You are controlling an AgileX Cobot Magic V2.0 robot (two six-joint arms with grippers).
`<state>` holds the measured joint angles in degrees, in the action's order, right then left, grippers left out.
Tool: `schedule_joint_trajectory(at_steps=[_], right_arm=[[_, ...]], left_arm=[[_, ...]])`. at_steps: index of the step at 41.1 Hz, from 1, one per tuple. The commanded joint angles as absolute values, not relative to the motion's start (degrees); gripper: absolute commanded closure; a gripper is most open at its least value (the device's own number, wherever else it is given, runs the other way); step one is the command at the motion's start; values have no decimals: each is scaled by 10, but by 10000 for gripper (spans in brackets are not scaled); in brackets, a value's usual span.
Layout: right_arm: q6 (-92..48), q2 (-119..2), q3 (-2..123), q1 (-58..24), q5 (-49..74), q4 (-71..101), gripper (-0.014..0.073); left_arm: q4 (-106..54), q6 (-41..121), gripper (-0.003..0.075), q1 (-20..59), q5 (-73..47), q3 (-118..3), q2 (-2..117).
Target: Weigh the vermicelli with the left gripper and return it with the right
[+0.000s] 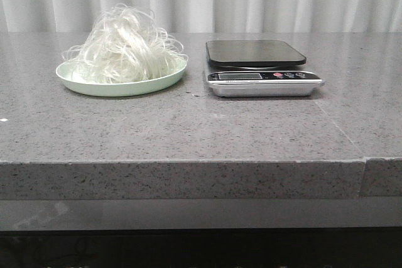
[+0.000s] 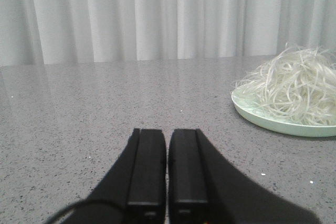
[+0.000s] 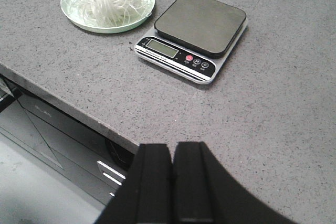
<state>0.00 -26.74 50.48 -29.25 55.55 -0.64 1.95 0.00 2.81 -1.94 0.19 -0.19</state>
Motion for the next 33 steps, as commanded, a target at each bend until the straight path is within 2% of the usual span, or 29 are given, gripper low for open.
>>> schedule_joint_trajectory(at_steps=[1, 7, 11, 24, 33], right_arm=[[-6, -272, 517, -290, 523, -10, 452], [-6, -268, 509, -287, 521, -11, 452], [-6, -250, 475, -251, 486, -12, 452], [-6, -107, 247, -73, 217, -9, 452], [-6, -31, 119, -5, 96, 14, 452]], left_arm=[[14, 0, 577, 32, 30, 6, -14], [14, 0, 577, 32, 30, 6, -14], [14, 0, 577, 32, 30, 6, -14], [14, 0, 577, 32, 30, 6, -14], [14, 0, 577, 32, 30, 6, -14]])
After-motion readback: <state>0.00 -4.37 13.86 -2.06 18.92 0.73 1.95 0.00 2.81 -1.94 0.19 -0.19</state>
